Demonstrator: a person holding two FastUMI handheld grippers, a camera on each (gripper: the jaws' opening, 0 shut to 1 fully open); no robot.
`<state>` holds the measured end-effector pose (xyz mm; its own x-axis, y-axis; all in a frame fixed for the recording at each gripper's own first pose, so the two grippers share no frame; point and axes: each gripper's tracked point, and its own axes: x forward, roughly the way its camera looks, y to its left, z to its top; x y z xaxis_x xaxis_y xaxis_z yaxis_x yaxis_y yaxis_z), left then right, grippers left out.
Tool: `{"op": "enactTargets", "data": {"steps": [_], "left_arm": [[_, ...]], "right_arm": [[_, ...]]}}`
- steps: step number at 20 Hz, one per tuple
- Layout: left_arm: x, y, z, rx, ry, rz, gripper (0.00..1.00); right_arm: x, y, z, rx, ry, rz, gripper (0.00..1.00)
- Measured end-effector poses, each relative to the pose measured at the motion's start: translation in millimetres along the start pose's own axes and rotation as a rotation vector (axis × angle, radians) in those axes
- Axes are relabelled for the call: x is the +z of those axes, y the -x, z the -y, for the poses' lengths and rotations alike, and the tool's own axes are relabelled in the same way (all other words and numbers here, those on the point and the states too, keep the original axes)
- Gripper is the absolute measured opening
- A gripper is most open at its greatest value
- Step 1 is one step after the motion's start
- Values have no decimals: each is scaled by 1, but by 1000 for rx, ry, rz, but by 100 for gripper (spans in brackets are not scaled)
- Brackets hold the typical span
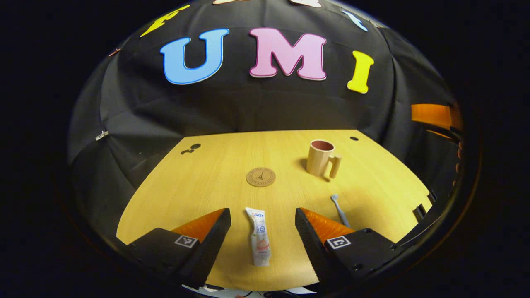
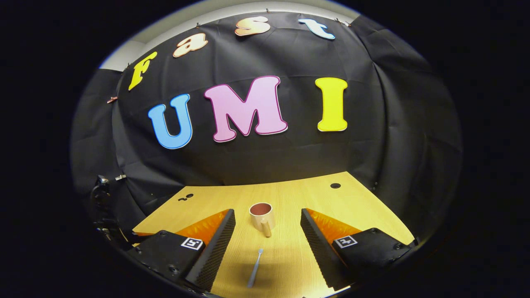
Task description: Put the toothbrush and toothpaste on the desktop into the cup, then pick up the cup and place it on the coaster on the desktop.
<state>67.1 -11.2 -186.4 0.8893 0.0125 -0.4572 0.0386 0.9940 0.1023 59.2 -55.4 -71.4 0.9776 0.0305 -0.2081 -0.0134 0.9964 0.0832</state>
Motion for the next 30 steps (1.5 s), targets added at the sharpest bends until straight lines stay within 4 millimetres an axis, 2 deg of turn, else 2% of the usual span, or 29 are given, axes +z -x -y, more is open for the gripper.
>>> {"op": "enactTargets", "data": {"steps": [8, 12, 15, 18, 21, 23, 24, 26, 28, 30], "left_arm": [[-57, -50, -13, 43, 42, -206, 96], [-76, -67, -14, 63, 67, -277, 96], [-84, -78, -13, 82, 77, -323, 95], [-91, -83, -15, 103, 71, -360, 81], [-93, -92, -11, 78, 60, -374, 81], [-91, -90, -3, 37, 64, -388, 74], [-92, -90, -3, 27, 55, -388, 55], [-94, -95, -1, 12, 22, -404, 49], [-91, -94, 0, -23, -16, -424, 43], [-90, -93, -1, -46, -29, -434, 38]], "right_arm": [[-29, -45, -5, 98, -6, -123, 98], [-48, -67, -2, 146, 5, -193, 98], [-63, -73, 1, 172, -1, -243, 98], [-76, -76, 3, 175, -26, -279, 98], [-99, -78, 1, 184, -24, -338, 98], [-117, -74, 1, 178, -19, -394, 98], [-125, -73, 0, 172, -26, -418, 98], [-142, -73, -3, 150, -28, -475, 98], [-168, -66, -3, 119, -12, -567, 98], [-188, -56, -12, 110, -48, -643, 98]]}}
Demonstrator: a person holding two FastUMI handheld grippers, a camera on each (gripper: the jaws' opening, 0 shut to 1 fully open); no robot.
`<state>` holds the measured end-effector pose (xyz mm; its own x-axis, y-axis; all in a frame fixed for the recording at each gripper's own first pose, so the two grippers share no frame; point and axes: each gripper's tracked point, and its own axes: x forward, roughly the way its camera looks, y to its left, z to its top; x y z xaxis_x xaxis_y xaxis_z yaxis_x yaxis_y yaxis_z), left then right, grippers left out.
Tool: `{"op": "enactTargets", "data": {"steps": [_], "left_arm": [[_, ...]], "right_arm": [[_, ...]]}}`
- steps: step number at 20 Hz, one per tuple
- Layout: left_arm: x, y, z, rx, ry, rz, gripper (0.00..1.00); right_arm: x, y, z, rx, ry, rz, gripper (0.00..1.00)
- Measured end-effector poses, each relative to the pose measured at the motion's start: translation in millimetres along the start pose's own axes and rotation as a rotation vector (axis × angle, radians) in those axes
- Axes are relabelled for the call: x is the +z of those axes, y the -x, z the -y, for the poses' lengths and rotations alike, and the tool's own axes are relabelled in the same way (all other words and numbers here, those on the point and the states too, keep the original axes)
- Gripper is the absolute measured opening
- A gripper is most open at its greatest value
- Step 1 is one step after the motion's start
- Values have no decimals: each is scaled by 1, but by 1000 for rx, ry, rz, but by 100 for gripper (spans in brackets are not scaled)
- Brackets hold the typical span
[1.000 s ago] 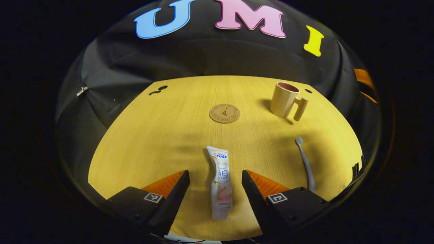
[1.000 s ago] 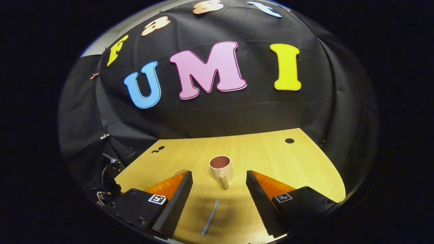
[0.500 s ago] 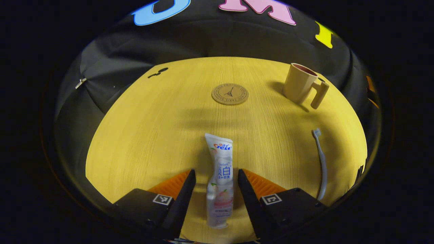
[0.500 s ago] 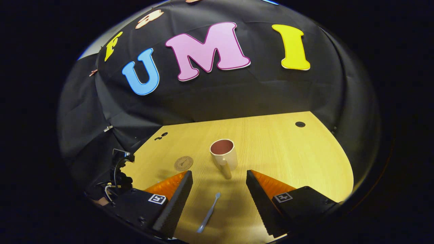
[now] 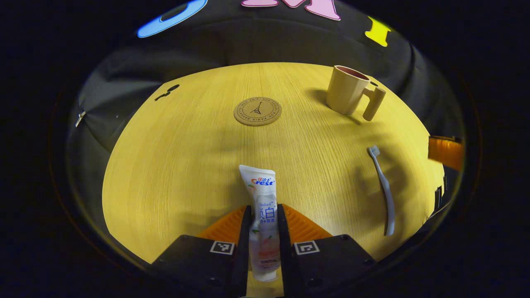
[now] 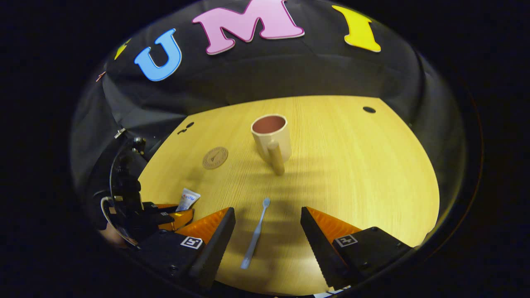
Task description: Put the toothbrush and toothpaste on the desktop into the cup, then pick up the cup and place it on the coaster on the desktop.
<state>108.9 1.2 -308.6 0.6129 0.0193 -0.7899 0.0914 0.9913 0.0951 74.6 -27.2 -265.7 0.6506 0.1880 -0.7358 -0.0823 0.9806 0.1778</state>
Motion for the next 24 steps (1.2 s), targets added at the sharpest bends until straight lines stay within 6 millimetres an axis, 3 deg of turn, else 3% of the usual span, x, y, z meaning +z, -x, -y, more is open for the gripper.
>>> {"op": "enactTargets", "data": {"steps": [4, 7, 9, 10, 16, 22, 24], "left_arm": [[-3, 5, -4, -31, 44, 1, 25], [3, 21, -7, -75, 73, 33, 24], [10, 38, -10, -100, 59, 73, 29], [13, 46, -11, -111, 49, 93, 25], [12, 84, -18, -156, 70, 167, 25], [-5, 90, -26, -171, 77, 154, 25], [-8, 91, -26, -183, 79, 151, 25]], "right_arm": [[-30, -13, -13, -37, -51, -94, 99], [-42, -18, -12, -87, -44, -121, 98], [-45, -23, -11, -120, -40, -137, 98], [-46, -27, -8, -142, -41, -150, 98], [-49, -36, -1, -220, -74, -190, 98], [-59, -43, 1, -276, -65, -206, 97], [-66, -44, -3, -279, -74, -222, 93]]}}
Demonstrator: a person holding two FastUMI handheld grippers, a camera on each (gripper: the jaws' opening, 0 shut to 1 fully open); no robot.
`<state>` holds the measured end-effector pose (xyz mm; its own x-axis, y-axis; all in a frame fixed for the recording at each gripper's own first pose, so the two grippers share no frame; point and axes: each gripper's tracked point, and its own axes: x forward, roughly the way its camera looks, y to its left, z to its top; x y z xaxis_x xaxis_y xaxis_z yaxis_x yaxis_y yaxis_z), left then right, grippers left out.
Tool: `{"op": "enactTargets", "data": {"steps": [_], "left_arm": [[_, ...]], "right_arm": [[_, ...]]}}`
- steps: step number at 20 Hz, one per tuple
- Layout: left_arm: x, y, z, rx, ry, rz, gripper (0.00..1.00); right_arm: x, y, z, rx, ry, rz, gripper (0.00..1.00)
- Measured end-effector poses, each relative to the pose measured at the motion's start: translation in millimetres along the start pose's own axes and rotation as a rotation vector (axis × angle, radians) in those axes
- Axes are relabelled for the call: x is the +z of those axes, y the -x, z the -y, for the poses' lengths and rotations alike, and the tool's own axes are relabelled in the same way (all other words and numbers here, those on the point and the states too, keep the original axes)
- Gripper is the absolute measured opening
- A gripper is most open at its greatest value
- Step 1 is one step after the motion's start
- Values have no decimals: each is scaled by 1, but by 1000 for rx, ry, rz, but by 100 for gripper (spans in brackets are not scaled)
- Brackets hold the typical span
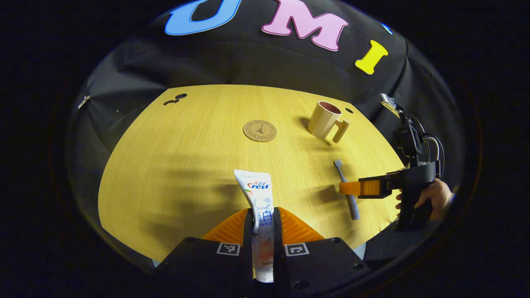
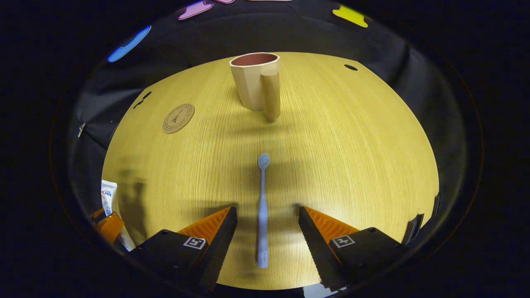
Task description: Put the toothbrush and toothpaste on the desktop into the cup, then pick up the cup and place it on the coaster on the desktop.
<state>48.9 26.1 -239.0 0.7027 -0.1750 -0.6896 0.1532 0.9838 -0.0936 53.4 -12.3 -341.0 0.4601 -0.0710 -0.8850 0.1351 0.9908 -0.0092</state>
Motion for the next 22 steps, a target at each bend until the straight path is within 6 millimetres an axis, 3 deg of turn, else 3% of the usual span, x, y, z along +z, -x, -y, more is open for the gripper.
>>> {"op": "enactTargets", "data": {"steps": [8, 9, 10, 11, 12, 13, 15, 22], "left_arm": [[-4, 3, -4, -21, -46, 2, 24], [-6, 3, -6, -19, -43, -3, 24], [-8, 2, -8, -18, -36, -8, 24], [-10, 2, -8, -20, -30, -12, 29], [-10, 2, -9, -20, -26, -13, 24], [-11, 1, -11, -20, -25, -14, 25], [-10, 2, -10, -22, -8, -18, 24], [-5, -9, -6, -17, 6, -31, 24]], "right_arm": [[-5, -6, 2, -39, 61, -35, 88], [-4, -7, 3, -43, 52, -41, 92], [-2, -8, 4, -46, 42, -44, 80], [-2, -6, 5, -51, 25, -47, 55], [-3, -9, 5, -54, 22, -55, 54], [1, -9, 7, -57, 23, -52, 46], [1, -8, 6, -57, 14, -49, 13], [0, -6, 0, 69, 113, -27, 7]]}}
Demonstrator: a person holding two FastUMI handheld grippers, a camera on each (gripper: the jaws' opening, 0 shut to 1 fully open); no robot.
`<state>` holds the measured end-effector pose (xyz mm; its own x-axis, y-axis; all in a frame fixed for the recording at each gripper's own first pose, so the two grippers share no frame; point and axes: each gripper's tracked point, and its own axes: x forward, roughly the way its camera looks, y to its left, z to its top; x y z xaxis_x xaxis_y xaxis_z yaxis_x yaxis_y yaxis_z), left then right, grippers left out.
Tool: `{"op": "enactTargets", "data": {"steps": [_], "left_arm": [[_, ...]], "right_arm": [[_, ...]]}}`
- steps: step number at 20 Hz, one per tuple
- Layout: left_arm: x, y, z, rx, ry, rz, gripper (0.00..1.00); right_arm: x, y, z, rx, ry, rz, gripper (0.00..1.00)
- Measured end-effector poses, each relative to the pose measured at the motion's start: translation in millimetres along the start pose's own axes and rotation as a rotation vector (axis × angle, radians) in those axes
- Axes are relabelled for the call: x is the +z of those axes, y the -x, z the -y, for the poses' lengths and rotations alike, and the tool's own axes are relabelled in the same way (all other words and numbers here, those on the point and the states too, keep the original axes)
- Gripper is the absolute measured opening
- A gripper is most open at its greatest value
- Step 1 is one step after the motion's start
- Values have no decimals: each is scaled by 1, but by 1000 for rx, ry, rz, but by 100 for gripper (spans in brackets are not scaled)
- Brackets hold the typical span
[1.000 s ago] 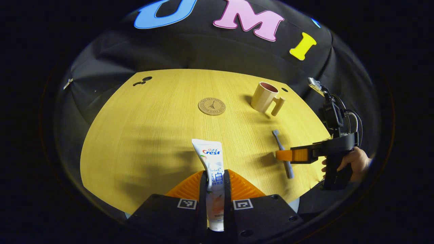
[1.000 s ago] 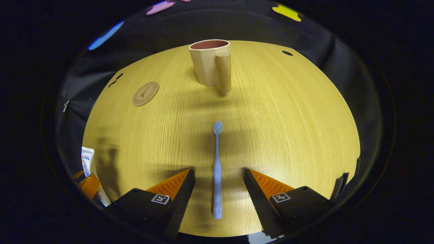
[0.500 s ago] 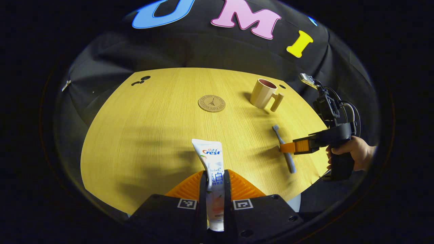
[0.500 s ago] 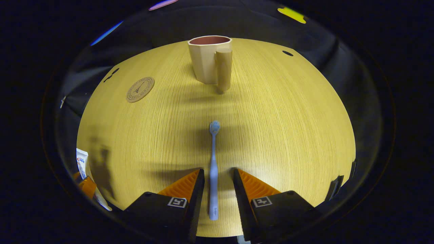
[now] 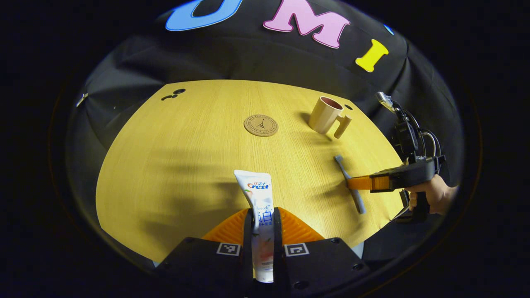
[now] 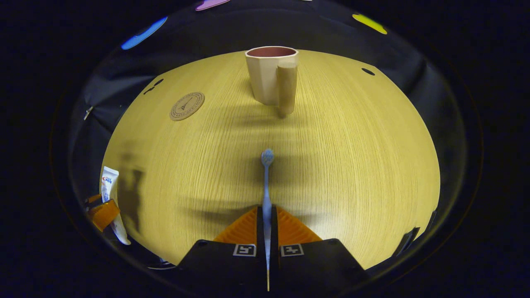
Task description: Put the toothbrush and toothpaste on the desktop into the cup, then pick up the cup and place it on the coaster on the desktop.
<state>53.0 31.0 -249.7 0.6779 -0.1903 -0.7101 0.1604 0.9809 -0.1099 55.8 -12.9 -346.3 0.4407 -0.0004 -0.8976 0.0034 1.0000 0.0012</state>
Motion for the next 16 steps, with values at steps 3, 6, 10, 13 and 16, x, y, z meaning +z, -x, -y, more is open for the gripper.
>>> {"op": "enactTargets", "data": {"steps": [3, 6, 10, 13, 16], "left_arm": [[11, -5, 5, 3, -9, 12, 24], [29, -6, 13, 7, -3, 42, 29], [68, -3, 38, -23, 5, 113, 24], [116, 2, 67, -71, 4, 216, 24], [169, 3, 99, -131, 3, 333, 24]], "right_arm": [[-1, 4, 2, 29, 14, 4, 7], [9, 17, 11, 64, -23, 43, 6], [25, 37, 37, 91, -89, 94, 7], [37, 56, 55, 122, -112, 138, 7], [46, 74, 70, 149, -110, 170, 6]]}}
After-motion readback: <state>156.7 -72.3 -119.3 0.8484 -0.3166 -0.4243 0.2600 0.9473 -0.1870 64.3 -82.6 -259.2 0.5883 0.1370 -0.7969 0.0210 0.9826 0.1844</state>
